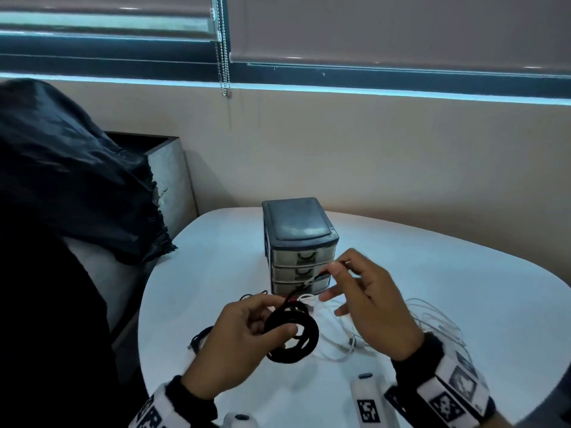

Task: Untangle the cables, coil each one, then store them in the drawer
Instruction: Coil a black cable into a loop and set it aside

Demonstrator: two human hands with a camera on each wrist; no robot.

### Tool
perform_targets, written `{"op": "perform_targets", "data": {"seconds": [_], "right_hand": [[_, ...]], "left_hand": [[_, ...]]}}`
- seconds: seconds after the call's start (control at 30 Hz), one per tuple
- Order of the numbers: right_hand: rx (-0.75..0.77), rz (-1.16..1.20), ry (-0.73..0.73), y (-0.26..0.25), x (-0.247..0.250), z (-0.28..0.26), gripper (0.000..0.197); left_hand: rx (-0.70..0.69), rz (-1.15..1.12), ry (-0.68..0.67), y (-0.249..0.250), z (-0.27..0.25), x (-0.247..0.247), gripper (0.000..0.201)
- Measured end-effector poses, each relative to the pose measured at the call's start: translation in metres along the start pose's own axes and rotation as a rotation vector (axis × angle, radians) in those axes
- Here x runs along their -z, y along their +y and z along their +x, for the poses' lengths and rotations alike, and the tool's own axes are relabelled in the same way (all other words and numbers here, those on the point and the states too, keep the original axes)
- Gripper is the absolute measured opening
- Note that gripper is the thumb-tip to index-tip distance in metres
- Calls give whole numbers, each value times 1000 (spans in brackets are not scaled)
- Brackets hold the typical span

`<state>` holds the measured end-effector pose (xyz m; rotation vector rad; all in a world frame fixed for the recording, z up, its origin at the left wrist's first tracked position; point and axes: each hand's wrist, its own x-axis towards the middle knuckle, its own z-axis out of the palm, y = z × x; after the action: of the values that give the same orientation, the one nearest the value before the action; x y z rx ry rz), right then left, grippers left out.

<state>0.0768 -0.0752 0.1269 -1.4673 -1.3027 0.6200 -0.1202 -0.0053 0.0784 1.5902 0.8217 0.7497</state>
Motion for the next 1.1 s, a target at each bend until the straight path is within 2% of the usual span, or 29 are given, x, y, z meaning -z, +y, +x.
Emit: {"op": "perform_targets", "data": {"seconds": [0.1, 0.2, 0.3, 0.43, 0.53, 0.7, 0.77, 0.83, 0.93, 1.0, 1.1], "right_hand": [[-171, 40, -150, 32, -17, 0, 20], [-284, 56, -212, 58, -31, -1, 23], [-404, 14, -292, 78, -52, -5, 25], [-517, -105, -419, 97, -85, -13, 30], [-519, -116, -449, 101, -108, -13, 33], [-545, -124, -480, 101, -125, -9, 32], [-558, -114, -469, 105, -118, -10, 31], [-562, -119, -419, 108, -105, -13, 34], [-519, -139, -267, 112, -72, -18, 28], [-496, -167, -171, 116, -43, -22, 23], [-484, -251, -73, 125, 0, -28, 19]], "left_hand": [[91, 10, -1, -20, -6, 1, 28], [245, -13, 29, -49, -8, 7, 32], [362, 35, -8, -73, -9, 13, 38], [380, 282, -13, -91, -16, 24, 31], [387, 448, 28, -100, -22, 39, 21], [382, 499, 150, -100, -34, 57, 32], [372, 514, 210, -97, -40, 66, 33], [325, 498, 281, -89, -46, 75, 24], [217, 418, 368, -62, -43, 73, 19], [149, 361, 337, -39, -33, 58, 17], [119, 256, 211, -17, -15, 23, 13]]}}
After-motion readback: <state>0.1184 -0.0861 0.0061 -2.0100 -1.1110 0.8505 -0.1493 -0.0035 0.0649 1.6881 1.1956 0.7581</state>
